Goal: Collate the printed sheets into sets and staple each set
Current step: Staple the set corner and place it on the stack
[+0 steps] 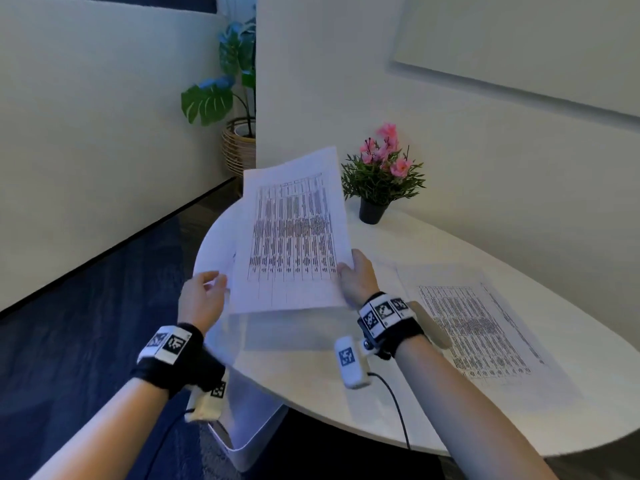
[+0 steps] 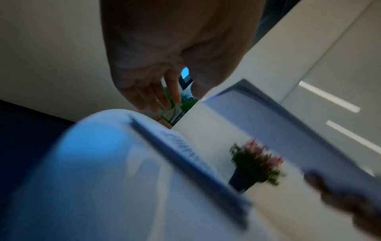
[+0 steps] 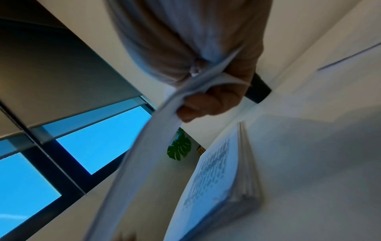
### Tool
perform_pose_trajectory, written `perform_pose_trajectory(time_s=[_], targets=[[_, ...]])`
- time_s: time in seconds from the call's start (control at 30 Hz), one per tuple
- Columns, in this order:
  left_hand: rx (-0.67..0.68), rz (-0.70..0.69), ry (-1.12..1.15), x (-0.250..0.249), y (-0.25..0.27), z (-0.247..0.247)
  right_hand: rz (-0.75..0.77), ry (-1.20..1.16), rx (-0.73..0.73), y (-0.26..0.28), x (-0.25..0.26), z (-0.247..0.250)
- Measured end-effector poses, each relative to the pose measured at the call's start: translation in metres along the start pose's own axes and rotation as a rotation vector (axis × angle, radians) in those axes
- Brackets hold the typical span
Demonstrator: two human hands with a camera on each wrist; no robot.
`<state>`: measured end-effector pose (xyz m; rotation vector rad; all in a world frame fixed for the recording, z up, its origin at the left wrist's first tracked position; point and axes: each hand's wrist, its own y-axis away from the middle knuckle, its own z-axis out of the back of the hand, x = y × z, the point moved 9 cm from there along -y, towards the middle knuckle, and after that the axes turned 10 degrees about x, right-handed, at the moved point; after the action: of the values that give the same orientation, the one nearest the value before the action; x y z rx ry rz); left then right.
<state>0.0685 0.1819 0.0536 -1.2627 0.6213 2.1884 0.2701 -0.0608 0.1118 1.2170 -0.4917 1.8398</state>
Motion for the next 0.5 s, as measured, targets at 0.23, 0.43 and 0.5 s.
perform_pose_trajectory(time_s=[0.23,0.43,0.5], targets=[[0.007,0.184,-0.091,0.074,0.017,-0.015,-0.220,-0.033,0.045,-0.054,-0.004,-0.047],[0.013,0.178,-0.042,0.084,0.018,-0.029,-0.329,0.116,0.188,-0.063,-0.026,-0.083],[0.014,0.175,-0.037,0.083,0.018,-0.030,-0.332,0.168,0.203,-0.065,-0.033,-0.086]])
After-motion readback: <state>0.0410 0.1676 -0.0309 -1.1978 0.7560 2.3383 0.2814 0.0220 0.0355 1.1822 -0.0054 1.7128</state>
